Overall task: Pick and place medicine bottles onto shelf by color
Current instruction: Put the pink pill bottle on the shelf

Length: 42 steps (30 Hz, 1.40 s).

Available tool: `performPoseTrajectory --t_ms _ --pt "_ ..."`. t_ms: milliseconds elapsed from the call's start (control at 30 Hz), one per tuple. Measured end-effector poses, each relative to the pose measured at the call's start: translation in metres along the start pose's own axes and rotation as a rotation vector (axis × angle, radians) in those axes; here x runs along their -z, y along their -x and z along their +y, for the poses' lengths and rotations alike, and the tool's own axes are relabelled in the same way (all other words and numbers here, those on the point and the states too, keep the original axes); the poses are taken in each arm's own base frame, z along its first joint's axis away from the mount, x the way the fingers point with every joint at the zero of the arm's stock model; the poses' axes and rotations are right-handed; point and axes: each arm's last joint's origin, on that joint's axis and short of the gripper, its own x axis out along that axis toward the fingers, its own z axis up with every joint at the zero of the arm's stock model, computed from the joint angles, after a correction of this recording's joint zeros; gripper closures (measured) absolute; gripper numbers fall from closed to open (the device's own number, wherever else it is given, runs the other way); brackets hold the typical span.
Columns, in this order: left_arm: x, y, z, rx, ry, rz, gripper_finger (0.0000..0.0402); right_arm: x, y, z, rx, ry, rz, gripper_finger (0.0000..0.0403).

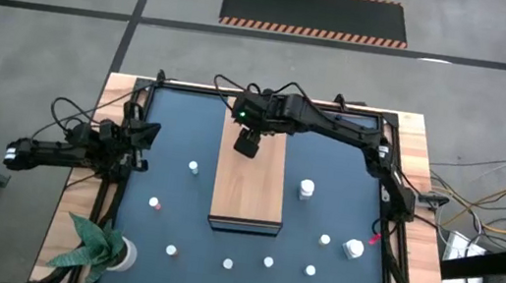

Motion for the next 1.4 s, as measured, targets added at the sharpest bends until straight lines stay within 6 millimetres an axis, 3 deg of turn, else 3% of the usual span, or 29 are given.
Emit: performPoseTrajectory --t_ms 333,700,967,1200,1400 --pt "0.0 0.0 0.0 0.0 0.007 0.0 0.0398 0.004 0.057 -0.009 -0.02 -0.005 -0.094 0.0227" --pt "0.001 0.0 0.0 0.002 0.008 0.01 0.0398 0.033 0.084 0.011 -0.051 0.026 0.101 0.0333" --pt "0.001 0.0 0.0 0.002 0.01 0.009 0.0398 0.043 0.054 0.033 -0.122 0.073 0.174 0.0391" --pt "0.001 0.0 0.0 0.002 0.01 0.01 0.0398 0.044 0.009 0.049 -0.132 0.141 0.072 0.0394" --pt "0.001 0.0 0.0 0.002 0.01 0.01 0.0398 0.044 -0.02 0.044 -0.088 0.196 -0.01 0.0394"
